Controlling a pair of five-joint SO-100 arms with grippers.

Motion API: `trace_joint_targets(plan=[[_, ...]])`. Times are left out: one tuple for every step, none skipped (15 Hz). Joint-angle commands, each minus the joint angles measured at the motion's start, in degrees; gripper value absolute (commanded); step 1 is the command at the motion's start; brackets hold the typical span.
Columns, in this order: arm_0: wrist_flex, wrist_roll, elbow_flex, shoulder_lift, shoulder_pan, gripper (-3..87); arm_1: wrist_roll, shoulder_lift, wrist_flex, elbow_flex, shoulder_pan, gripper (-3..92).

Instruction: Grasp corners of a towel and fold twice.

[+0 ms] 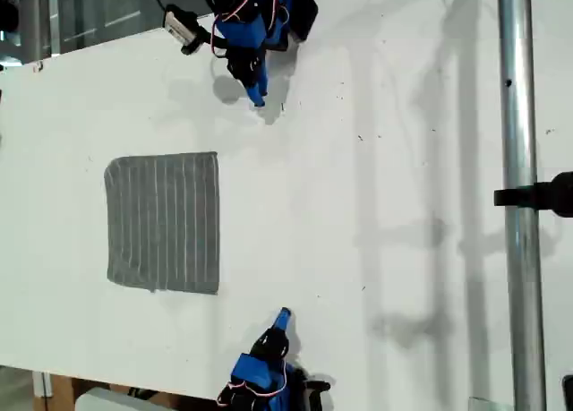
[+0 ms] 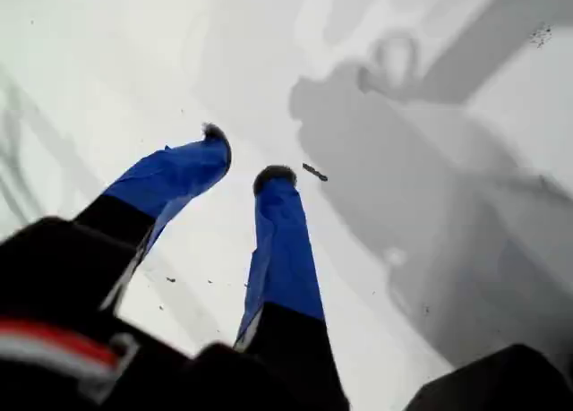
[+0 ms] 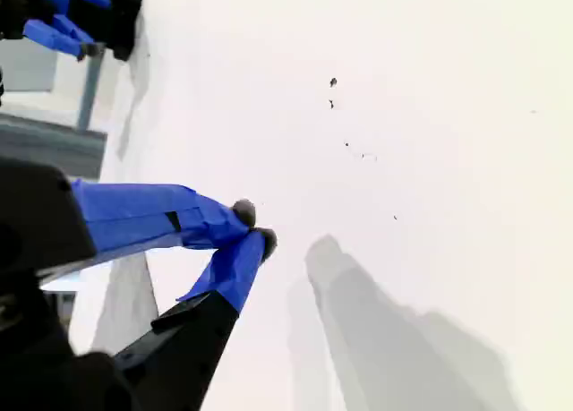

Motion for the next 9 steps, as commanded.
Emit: trace_joint_targets(plan=[[-0.3,-22.6,0.7,-0.1,-11.1,-2.8,-0.4,0.4,-1.2,-1.2,-0.4,-0.2],[-0.3,-22.7,0.7,-0.1,-11.1,-2.8,-0.4,0.4,-1.3,-1.2,-0.4,-0.2],[-0.3,-22.7,0.7,-0.1,-11.1,-2.8,-0.4,0.4,-1.3,-1.2,-0.3,-0.2],[-0.3,-22.7,0.7,-0.1,-11.1,-2.8,-0.4,0.4,-1.3,-1.2,-0.3,-0.2],[-0.3,-22.7,0.7,-0.1,-11.1,-2.8,-0.5,0.4,-1.3,-1.4,-0.6,-0.2],[-0.3,-22.7,0.7,-0.1,-11.1,-2.8,-0.7,0.4,-1.4,-1.8,-1.1,-0.2],[-0.3,-22.7,0.7,-0.1,-11.1,-2.8,-0.8,0.4,-1.7,-2.3,-1.5,-0.2],[-0.3,-22.7,0.7,-0.1,-11.1,-2.8,-0.8,0.4,-1.8,-2.6,-1.8,-0.3],[-0.3,-22.7,0.7,-0.1,-11.1,-2.8,-0.9,0.4,-1.5,-3.2,-2.0,-0.3]])
